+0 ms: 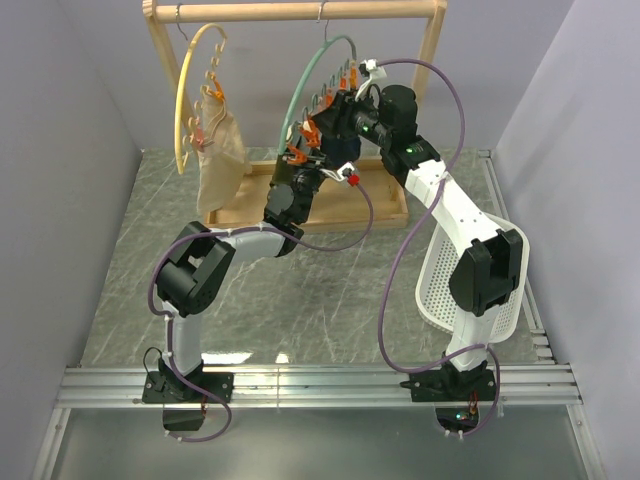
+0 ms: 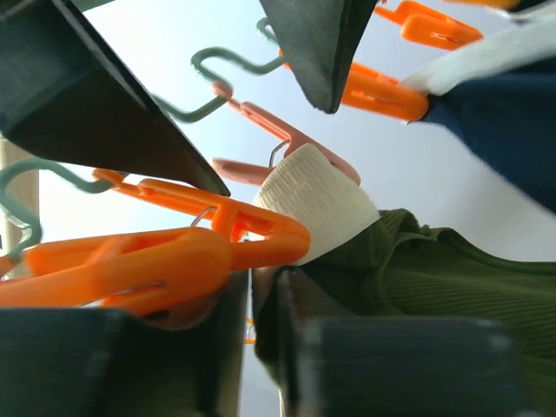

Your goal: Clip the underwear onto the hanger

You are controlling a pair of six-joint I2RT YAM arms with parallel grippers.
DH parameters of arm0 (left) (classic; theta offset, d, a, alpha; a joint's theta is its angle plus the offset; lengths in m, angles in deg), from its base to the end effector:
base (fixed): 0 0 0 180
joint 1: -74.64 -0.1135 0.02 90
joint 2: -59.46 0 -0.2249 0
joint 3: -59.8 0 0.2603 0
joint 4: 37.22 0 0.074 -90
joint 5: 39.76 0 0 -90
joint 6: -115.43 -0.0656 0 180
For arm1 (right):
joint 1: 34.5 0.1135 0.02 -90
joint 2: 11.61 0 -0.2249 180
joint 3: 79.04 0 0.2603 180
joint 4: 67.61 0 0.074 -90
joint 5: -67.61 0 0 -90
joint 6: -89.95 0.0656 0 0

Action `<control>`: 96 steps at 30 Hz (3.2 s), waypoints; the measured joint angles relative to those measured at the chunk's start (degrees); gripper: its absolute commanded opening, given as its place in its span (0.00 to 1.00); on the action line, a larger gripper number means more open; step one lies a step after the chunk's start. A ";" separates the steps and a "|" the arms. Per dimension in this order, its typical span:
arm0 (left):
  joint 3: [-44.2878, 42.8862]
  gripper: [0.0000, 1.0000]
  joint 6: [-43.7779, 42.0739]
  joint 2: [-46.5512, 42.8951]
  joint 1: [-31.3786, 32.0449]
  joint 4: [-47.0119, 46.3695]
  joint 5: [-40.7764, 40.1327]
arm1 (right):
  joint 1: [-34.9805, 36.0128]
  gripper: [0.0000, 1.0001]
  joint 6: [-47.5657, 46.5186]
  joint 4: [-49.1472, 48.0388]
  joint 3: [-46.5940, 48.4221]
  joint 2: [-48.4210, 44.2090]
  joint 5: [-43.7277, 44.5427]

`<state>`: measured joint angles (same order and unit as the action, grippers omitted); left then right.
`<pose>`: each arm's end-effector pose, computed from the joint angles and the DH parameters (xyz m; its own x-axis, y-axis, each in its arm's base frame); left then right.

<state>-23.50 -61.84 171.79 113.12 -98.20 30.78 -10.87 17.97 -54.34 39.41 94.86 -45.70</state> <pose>0.3646 -0.2619 0.2671 0.3847 0.8973 -0.2165 -0.3964 0.3724 0.8392 0.4226 0.2132 0.3802 -0.2456 0.2026 -0.9480 -0.6883 0.6521 0.3177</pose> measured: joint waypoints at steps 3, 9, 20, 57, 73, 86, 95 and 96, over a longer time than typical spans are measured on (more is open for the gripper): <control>0.39 0.37 0.44 -0.04 -0.02 0.04 -0.55 | 0.00 0.62 0.00 0.28 0.00 0.00 0.17; 2.34 0.53 2.03 -1.07 -0.04 2.80 -2.25 | 0.00 0.65 -0.17 0.68 0.00 0.00 0.42; 6.99 0.81 8.22 -6.51 0.70 12.79 -5.25 | -0.11 0.69 -1.22 1.49 0.00 -0.72 1.22; 14.84 0.90 55.08 -44.26 0.48 95.41 29.94 | -3.43 0.68 -2.60 3.61 -8.09 -12.52 -9.64; 17.62 0.80 67.01 -44.57 -24.24 86.31 52.89 | -6.16 0.65 -9.44 10.19 -22.71 -28.00 -15.45; 23.58 0.80 81.88 -46.53 -24.96 54.27 64.98 | -6.27 0.63 -10.51 9.97 -25.77 -30.73 -18.29; 21.46 0.75 82.86 -41.07 -16.09 42.86 64.15 | -6.27 0.60 -10.10 6.95 -25.31 -29.62 -23.02; 21.24 0.74 83.14 -40.33 -15.15 41.68 63.12 | -6.27 0.59 -9.84 6.47 -25.18 -29.29 -23.19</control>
<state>-2.25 21.31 131.46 97.97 -56.52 93.90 -17.14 8.14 -47.87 14.23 65.57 -68.89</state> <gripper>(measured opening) 0.764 0.607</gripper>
